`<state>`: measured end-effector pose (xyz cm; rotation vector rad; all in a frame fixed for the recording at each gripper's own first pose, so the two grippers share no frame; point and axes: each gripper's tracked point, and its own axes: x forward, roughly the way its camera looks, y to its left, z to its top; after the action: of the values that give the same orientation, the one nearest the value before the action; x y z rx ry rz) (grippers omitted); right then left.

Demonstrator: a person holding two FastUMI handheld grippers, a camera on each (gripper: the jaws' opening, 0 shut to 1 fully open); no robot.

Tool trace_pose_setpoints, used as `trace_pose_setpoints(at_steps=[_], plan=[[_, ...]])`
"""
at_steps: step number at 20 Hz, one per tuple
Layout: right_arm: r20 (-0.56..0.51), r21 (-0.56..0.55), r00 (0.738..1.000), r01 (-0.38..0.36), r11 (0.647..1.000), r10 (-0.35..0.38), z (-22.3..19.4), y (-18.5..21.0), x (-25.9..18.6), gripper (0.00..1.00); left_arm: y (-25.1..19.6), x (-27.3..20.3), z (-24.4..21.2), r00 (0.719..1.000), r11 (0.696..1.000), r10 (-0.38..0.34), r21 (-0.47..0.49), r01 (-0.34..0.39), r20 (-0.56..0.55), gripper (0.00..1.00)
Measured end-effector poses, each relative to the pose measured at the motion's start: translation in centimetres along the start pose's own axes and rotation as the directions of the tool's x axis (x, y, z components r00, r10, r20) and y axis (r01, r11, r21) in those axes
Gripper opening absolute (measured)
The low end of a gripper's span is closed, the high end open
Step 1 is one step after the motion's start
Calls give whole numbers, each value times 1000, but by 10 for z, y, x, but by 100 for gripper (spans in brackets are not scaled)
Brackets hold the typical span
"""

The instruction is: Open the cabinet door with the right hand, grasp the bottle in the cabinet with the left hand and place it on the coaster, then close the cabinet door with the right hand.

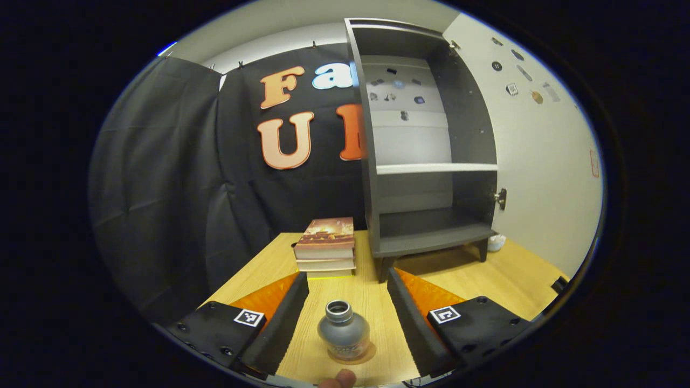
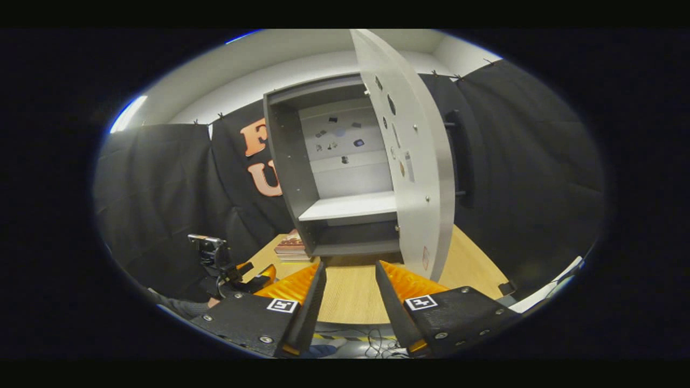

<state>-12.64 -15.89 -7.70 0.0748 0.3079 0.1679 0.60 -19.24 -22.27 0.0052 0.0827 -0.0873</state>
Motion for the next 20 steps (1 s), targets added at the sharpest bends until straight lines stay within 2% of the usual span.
trace_pose_setpoints(at_steps=[5,9,12,16,18,20], plan=[[93,-32,995,26,999,-23,38,-21,-16,58,-23,-10,58,997,997,-66,-35,68,46,96],[177,-61,980,104,993,-92,71,-67,-33,59,-29,-17,89,994,991,-94,-90,99,62,97],[196,-53,972,145,988,-132,80,-108,-33,59,-30,-20,93,995,992,-97,-83,99,32,95],[187,-28,975,132,991,-124,84,-135,-9,59,-28,-21,101,996,996,-82,-39,84,36,95],[165,-23,981,107,994,-102,79,-135,7,59,-27,-21,103,996,997,-76,-26,77,37,95],[169,-38,980,116,993,-108,77,-139,14,61,-25,-22,101,997,997,-71,-17,72,27,95]])
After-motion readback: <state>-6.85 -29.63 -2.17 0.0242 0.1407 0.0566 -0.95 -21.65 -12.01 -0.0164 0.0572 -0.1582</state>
